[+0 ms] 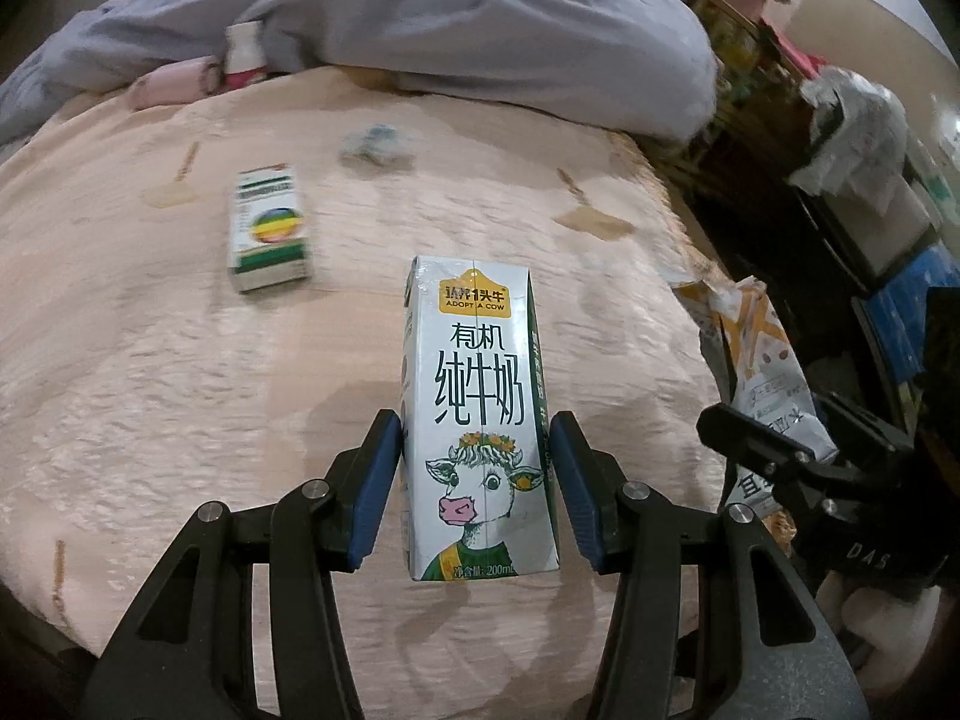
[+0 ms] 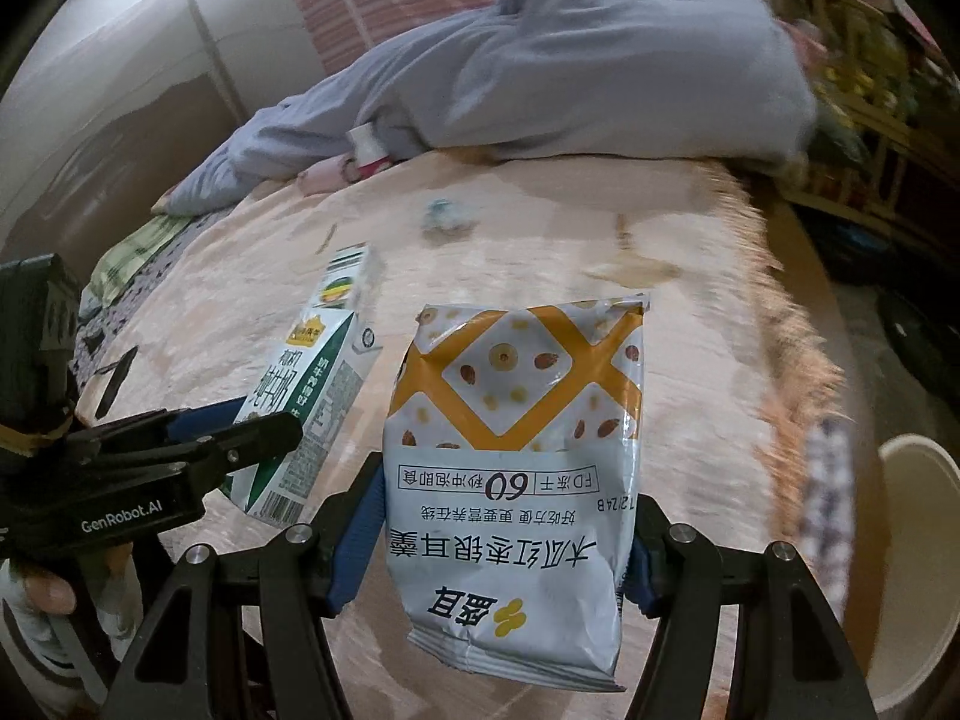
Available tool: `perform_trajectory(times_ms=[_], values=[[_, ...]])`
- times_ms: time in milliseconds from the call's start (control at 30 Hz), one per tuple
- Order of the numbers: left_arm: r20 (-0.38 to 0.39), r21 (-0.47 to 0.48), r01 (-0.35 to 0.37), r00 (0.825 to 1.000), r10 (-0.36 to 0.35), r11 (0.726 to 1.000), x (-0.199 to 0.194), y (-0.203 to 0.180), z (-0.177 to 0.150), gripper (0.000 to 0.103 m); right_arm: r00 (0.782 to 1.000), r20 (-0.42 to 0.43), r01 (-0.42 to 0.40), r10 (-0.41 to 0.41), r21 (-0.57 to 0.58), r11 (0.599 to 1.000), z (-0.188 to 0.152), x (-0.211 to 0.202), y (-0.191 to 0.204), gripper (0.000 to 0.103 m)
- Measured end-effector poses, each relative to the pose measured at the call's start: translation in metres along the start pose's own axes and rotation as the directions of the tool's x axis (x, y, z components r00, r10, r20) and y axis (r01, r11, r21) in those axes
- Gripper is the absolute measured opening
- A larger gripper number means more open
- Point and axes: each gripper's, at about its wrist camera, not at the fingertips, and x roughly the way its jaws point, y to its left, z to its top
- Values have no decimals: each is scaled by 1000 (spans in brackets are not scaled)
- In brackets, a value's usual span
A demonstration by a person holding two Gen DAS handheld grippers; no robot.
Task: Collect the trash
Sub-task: 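Carry the milk carton and snack bag over the cream bucket and open both grippers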
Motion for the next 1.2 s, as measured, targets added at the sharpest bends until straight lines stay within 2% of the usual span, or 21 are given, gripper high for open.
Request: perform_trajectory(times_ms=[333, 667, 933, 1033, 1200], values=[[-47, 107, 66, 997, -61, 992, 27, -72, 0, 49, 996, 7, 90, -91, 99, 991, -25, -32, -69, 64], [-106, 196, 178, 981, -160, 964, 59, -161, 5, 49, 983, 5, 180, -185, 198, 963, -53, -63, -146, 64], [-155, 234, 275, 958, -243, 933, 83, -227, 13, 49, 956, -30, 288, -292, 297, 910, -75, -84, -225, 65], [-185, 228, 332, 938, -294, 915, 91, -249, 17, 50, 936, -50, 345, -350, 332, 878, -85, -87, -252, 67], [-228, 216, 413, 902, -366, 885, 107, -279, 19, 51, 918, -77, 385, -389, 412, 826, -100, -89, -286, 75]])
